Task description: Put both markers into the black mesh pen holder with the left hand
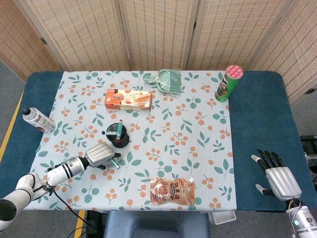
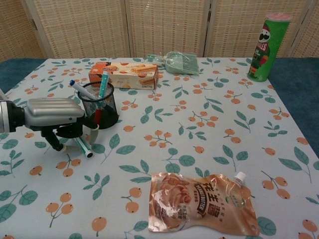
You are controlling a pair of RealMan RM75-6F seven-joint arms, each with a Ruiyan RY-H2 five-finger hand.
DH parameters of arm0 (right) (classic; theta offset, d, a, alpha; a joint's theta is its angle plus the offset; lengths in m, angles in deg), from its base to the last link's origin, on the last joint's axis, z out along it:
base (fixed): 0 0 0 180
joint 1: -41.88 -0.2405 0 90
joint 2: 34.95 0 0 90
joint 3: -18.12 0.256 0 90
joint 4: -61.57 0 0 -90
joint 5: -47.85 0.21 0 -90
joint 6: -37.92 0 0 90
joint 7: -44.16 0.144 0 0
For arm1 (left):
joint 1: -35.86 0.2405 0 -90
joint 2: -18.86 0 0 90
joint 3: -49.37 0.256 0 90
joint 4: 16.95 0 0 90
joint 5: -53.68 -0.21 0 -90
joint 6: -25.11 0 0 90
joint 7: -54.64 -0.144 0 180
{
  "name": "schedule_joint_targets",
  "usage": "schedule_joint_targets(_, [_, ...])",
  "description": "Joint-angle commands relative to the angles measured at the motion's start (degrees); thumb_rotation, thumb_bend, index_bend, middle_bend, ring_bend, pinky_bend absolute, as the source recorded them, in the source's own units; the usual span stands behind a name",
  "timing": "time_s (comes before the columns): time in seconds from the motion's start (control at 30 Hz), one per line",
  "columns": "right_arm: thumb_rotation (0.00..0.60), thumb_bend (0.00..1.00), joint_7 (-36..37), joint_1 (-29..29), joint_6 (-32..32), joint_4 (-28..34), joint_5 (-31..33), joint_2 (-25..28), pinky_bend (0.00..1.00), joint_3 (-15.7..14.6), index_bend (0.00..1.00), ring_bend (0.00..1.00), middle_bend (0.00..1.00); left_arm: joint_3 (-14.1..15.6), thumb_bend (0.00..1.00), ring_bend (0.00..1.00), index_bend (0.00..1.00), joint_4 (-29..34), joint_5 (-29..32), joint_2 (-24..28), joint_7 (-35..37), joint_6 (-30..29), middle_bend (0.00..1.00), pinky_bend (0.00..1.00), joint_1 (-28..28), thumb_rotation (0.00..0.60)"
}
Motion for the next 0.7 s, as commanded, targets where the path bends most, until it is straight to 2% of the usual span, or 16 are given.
schedule_joint_targets(0.03, [0.6, 0.21, 0.27, 0.01, 0.08, 0.01, -0.24, 0.1, 0.02, -0.1, 0.12, 0.0, 0.0, 0.45, 0.4, 0.85, 0.47, -0.64, 0.22, -0.41, 0.24, -0.03, 0.94, 0.9, 0.14, 0.6])
schedule_joint_targets(0.33, [0.6, 0.21, 0.51, 0.06, 0.34, -0.04, -0.49, 0.16, 0.02, -0.16, 0.12, 0.0, 0.0, 1.42, 0.4, 0.85, 0.48, -3.16, 0.97, -2.2, 1.23, -0.68, 0.94, 0.9, 0.73, 0.6])
schedule_joint_targets(0.7, [0.6, 0.21, 0.5, 0.1, 0.63, -0.17, -0.48, 0.07, 0.02, -0.04, 0.12, 0.0, 0.0, 1.76, 0.4, 0.85, 0.63, -5.45, 2.01, -3.85, 2.95, -2.46, 0.96, 0.9, 1.59, 0.6])
